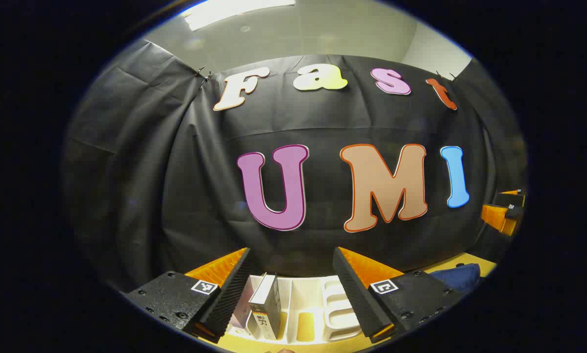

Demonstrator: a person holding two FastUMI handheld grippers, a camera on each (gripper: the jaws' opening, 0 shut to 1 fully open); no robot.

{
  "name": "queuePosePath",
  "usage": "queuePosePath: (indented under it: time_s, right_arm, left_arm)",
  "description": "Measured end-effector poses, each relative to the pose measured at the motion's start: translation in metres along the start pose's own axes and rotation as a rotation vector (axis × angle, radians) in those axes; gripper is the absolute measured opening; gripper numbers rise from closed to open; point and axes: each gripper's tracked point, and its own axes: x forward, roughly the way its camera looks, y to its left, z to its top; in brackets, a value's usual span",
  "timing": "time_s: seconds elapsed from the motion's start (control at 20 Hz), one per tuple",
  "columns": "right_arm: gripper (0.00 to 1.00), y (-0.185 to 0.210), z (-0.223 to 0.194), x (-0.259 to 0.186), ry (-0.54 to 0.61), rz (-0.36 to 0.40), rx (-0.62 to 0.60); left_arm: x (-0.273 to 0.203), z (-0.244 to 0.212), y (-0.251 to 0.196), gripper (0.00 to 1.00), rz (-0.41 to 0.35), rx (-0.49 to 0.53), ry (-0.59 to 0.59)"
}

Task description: Open the schoolbag, grab two books from the bookshelf and put them into the schoolbag.

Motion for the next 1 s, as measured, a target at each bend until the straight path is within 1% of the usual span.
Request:
queuePosePath:
  time_s: [0.05,0.1,0.15,0.2,0.25,0.3,0.35,0.4,0.45,0.5,0.55,0.75,0.85,0.9,1.0]
  right_arm:
    - [0.94,0.000,-0.004,0.000,0.005,0.004,-0.007]
    - [0.98,0.000,-0.008,0.001,0.013,0.005,-0.017]
    - [0.98,-0.001,-0.009,0.001,0.020,0.006,-0.027]
    - [1.00,0.000,-0.011,0.000,0.024,0.006,-0.037]
    - [0.98,-0.001,-0.012,0.001,0.025,0.006,-0.046]
    - [0.94,-0.001,-0.012,0.001,0.026,0.007,-0.054]
    - [0.94,-0.001,-0.013,0.001,0.026,0.009,-0.060]
    - [0.98,0.000,-0.013,0.002,0.027,0.011,-0.067]
    - [0.94,0.001,-0.015,0.001,0.028,0.015,-0.071]
    - [0.94,0.001,-0.015,0.001,0.031,0.019,-0.073]
    - [0.98,0.001,-0.015,0.001,0.033,0.024,-0.072]
    - [0.98,-0.001,-0.015,0.002,0.034,0.022,-0.054]
    - [0.98,0.000,-0.022,0.004,0.060,0.040,-0.044]
    - [1.00,0.002,-0.026,0.004,0.079,0.053,-0.048]
    - [0.99,0.005,-0.036,0.001,0.106,0.076,-0.081]
  left_arm:
    - [0.001,0.001,0.000,0.96,-0.002,0.002,-0.002]
    - [0.001,0.001,0.000,0.96,-0.005,0.004,-0.003]
    - [0.001,0.002,-0.001,0.98,-0.006,0.007,-0.002]
    - [0.002,0.001,0.000,0.98,-0.007,0.011,-0.004]
    - [0.002,0.002,0.001,0.96,-0.006,0.015,-0.006]
    - [0.002,0.002,0.002,0.96,-0.005,0.019,-0.007]
    - [0.002,0.002,0.002,0.96,-0.004,0.022,-0.007]
    - [0.002,0.001,0.003,0.96,-0.002,0.023,-0.006]
    - [0.002,0.001,0.005,0.96,0.002,0.023,-0.005]
    - [0.002,0.000,0.006,0.96,0.005,0.023,-0.002]
    - [0.003,0.001,0.007,0.96,0.007,0.021,0.000]
    - [-0.001,0.003,0.006,0.96,0.015,0.019,-0.010]
    - [-0.002,0.003,0.005,0.96,0.015,0.017,-0.011]
    - [-0.001,0.001,0.006,0.96,0.017,0.019,-0.008]
    - [-0.002,0.001,0.007,0.96,0.024,0.026,-0.009]
